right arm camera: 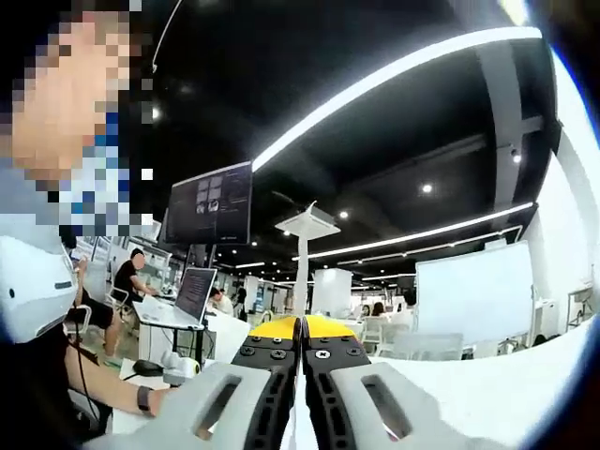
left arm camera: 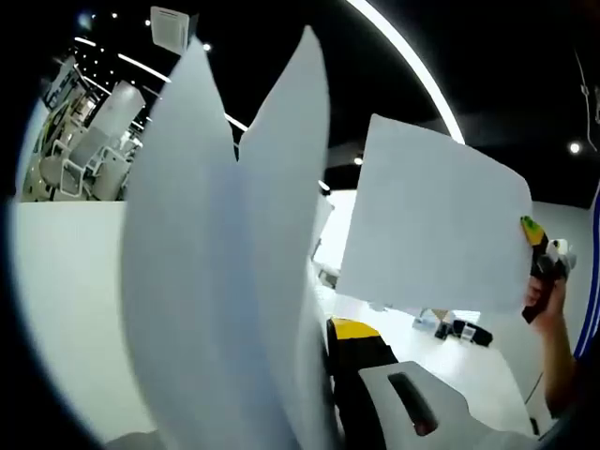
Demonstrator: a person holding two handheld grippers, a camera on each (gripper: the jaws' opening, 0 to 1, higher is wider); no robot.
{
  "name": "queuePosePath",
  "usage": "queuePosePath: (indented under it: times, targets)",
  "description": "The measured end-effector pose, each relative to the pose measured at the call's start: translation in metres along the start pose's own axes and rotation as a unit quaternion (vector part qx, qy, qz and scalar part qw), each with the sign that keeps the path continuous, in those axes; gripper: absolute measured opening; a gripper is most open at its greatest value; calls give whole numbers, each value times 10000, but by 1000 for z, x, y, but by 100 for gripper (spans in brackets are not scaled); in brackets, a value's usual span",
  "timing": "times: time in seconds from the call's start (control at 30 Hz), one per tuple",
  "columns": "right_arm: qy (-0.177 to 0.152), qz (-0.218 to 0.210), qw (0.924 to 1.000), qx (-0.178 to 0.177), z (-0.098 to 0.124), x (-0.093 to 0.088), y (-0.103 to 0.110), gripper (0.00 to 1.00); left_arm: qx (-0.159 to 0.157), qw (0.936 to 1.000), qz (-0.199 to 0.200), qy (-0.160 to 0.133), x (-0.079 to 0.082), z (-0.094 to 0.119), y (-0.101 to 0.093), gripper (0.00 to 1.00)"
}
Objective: Organize the stack of printing papers by aligning and flattening the scattered papers on the table
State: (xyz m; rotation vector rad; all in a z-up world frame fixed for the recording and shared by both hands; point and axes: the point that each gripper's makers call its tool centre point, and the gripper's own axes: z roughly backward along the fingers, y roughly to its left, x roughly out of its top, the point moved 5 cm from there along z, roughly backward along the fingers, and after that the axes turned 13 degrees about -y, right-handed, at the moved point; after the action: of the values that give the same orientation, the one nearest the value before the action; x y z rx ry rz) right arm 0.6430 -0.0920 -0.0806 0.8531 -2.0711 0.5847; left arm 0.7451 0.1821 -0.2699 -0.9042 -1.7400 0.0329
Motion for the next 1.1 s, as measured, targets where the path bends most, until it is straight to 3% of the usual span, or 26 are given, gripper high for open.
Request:
queuePosePath:
  times: [0.97,1.1]
  targets:
    - [-193,19,9998,73,-4,0,5,0,5,10000,19,-7,0,0,-1,9]
    - [-221,-125,9997,54,-4,-4,4,0,4,10000,15,-6,0,0,-1,9]
